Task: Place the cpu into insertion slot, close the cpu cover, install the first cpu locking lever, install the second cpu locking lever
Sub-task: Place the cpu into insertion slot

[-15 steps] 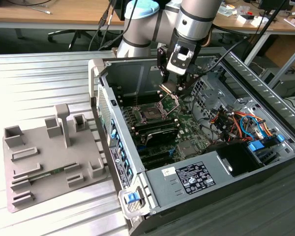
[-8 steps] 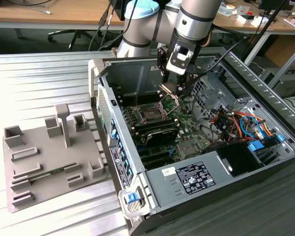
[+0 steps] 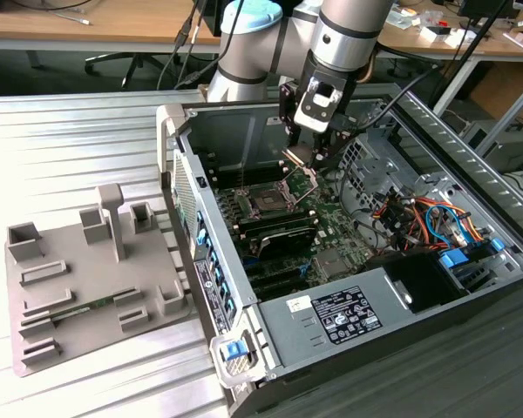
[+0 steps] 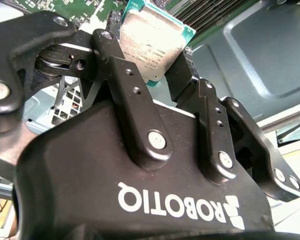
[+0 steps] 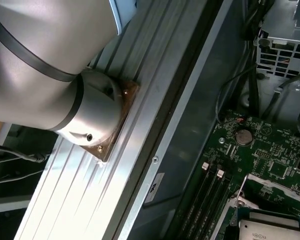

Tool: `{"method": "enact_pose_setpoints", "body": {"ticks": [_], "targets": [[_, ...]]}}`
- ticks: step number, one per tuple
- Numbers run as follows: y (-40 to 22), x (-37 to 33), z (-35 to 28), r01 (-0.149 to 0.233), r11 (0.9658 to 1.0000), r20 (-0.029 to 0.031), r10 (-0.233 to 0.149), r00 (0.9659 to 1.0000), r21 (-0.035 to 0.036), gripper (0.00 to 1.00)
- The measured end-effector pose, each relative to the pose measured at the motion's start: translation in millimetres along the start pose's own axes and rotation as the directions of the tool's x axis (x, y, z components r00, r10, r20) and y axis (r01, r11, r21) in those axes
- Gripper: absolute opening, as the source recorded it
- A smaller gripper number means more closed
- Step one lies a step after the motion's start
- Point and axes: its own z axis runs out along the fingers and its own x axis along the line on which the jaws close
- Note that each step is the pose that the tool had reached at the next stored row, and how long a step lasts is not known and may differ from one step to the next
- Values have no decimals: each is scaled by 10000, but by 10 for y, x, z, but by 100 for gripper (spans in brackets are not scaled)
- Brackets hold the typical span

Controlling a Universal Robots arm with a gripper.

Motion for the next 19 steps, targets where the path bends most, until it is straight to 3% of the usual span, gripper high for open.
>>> {"method": "enact_pose_setpoints", "body": {"ticks": [19], "targets": [[0,0,1,-268,9996,18,268,9996,-6,55]]}}
